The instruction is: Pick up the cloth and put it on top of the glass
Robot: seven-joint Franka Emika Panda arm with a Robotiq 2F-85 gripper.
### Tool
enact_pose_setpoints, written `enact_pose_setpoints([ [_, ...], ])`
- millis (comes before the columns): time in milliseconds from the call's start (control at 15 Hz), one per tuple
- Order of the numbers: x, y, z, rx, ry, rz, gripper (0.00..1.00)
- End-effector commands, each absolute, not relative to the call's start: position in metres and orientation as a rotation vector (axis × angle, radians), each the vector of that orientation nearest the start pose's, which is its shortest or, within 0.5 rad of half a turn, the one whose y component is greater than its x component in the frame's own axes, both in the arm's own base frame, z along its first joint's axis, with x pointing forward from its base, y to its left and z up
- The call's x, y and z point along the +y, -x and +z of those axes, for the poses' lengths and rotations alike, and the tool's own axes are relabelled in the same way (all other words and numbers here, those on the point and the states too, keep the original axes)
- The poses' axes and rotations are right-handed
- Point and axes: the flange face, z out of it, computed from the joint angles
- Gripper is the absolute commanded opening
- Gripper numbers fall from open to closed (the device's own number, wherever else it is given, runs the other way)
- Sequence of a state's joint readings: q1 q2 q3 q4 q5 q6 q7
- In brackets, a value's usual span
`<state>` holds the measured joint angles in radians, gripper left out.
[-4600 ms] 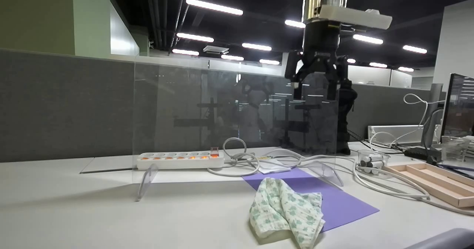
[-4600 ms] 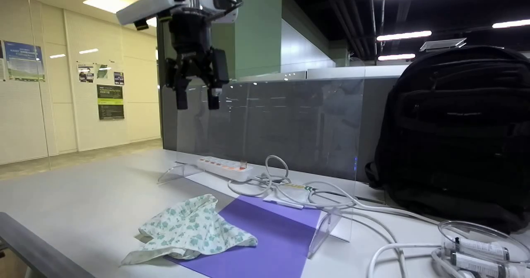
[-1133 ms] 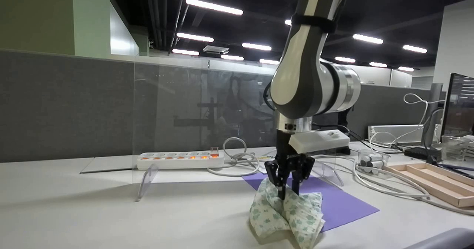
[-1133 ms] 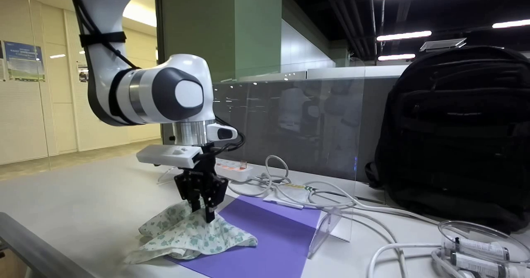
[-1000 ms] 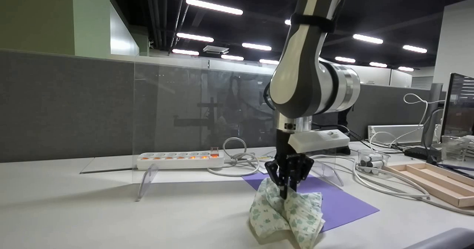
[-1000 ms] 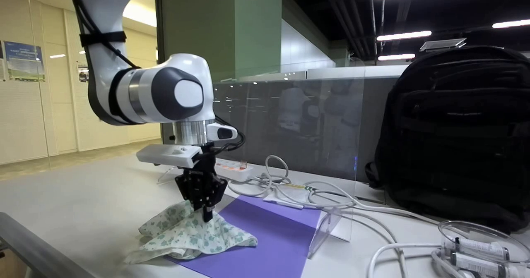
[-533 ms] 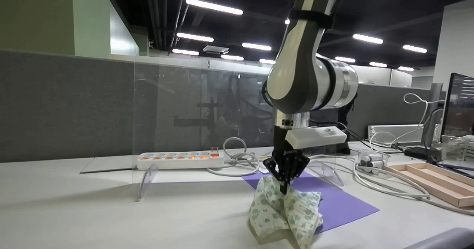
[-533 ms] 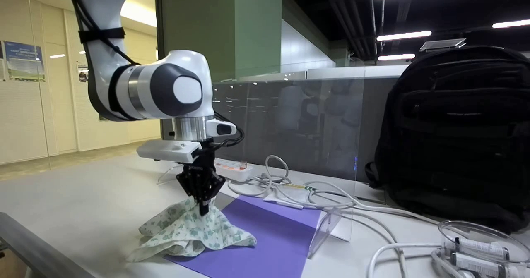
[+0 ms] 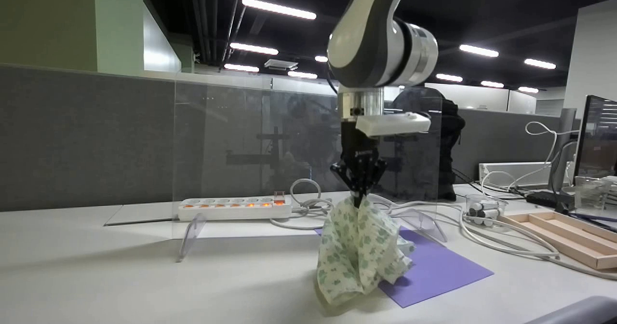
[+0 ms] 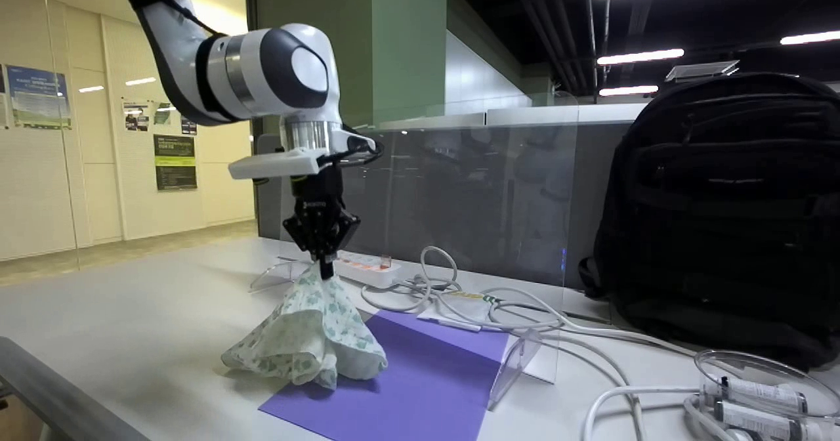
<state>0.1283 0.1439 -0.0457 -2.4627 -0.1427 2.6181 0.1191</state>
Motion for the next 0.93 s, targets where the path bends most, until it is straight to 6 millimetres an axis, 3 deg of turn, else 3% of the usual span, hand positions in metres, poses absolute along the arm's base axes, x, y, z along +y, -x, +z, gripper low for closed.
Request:
enact_pose_setpoints([
  [0, 0.057, -0.492, 0.306, -0.185, 3.236, -0.038, 0.0],
  [533, 0.089, -0.517, 0.449, -0.263, 3.255, -0.167, 0.0],
  [600, 0.086, -0.514, 0.452, -0.285, 3.264, -0.155, 0.0],
  [667, 0.09, -0.513, 0.437, -0.27, 3.242, -0.157, 0.0],
  [867, 0.092, -0.512, 0.44, -0.273, 3.241, -0.157, 0.01],
])
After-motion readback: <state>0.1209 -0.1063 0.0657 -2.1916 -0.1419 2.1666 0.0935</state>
